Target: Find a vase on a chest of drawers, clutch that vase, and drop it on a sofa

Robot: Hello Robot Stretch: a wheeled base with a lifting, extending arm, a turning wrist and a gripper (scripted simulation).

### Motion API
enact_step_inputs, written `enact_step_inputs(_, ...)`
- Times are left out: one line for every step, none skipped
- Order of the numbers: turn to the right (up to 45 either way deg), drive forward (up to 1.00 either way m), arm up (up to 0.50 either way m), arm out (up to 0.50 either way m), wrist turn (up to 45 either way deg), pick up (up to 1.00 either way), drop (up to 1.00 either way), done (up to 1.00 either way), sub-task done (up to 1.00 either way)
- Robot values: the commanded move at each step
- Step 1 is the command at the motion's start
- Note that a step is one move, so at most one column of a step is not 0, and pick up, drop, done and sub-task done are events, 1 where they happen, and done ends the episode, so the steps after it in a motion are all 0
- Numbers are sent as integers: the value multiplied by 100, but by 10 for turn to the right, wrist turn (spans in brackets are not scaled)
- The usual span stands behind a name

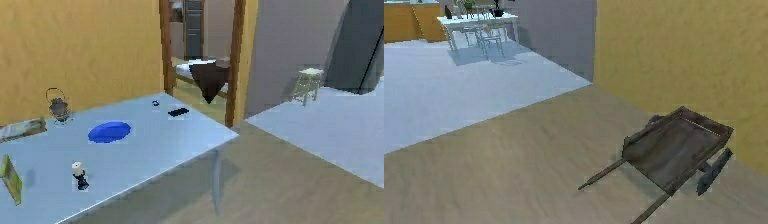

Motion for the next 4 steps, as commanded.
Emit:
enact_step_inputs(390, 0, 0, 0, 0, 0, 0, 0, 0)
enact_step_inputs(0, 100, 0, 0, 0, 0, 0, 0, 0)
enact_step_inputs(150, 0, 0, 0, 0, 0, 0, 0, 0)
enact_step_inputs(0, 20, 0, 0, 0, 0, 0, 0, 0)
